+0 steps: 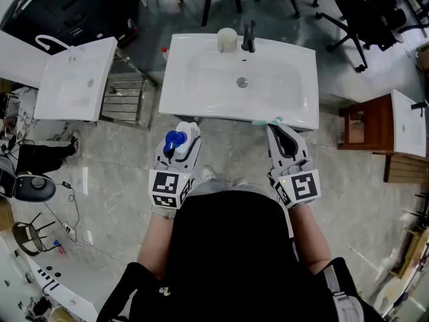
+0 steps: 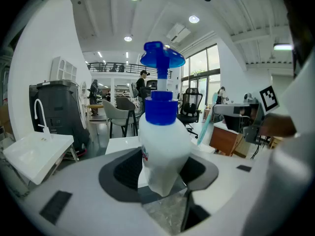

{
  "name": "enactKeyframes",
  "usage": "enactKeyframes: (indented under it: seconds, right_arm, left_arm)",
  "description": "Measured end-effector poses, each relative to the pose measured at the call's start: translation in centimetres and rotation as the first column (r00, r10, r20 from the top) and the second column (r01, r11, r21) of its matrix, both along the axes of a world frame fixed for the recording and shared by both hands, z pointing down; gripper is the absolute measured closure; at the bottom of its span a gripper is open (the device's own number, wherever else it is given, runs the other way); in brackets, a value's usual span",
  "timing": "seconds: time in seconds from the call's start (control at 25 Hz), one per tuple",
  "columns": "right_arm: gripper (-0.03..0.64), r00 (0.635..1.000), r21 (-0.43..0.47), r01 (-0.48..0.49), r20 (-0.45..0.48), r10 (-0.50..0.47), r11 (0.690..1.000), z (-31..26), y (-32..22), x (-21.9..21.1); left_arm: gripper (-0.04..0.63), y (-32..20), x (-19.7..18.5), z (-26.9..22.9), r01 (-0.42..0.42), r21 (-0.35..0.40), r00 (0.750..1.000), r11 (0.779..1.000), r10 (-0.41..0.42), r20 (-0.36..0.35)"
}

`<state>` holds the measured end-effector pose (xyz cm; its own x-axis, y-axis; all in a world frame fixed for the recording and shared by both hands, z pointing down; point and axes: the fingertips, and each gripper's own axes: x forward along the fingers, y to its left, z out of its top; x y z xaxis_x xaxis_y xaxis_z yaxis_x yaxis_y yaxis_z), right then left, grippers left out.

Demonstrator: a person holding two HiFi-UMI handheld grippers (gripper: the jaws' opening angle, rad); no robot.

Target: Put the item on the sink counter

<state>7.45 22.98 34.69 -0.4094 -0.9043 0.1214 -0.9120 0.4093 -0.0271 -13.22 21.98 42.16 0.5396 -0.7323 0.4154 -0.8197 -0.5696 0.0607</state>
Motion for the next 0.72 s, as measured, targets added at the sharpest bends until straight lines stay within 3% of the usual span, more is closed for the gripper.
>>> enactKeyframes:
  seconds: [0.72]
  right_arm:
    - [0.574, 0.998, 0.024, -0.053, -0.024, 0.054, 0.998, -0.7, -1.5, -5.1]
  left_arm:
    - [0.374, -1.5, -5.0, 0.9, -0.058, 0.008, 0.998, 0.998, 0.059, -0.027]
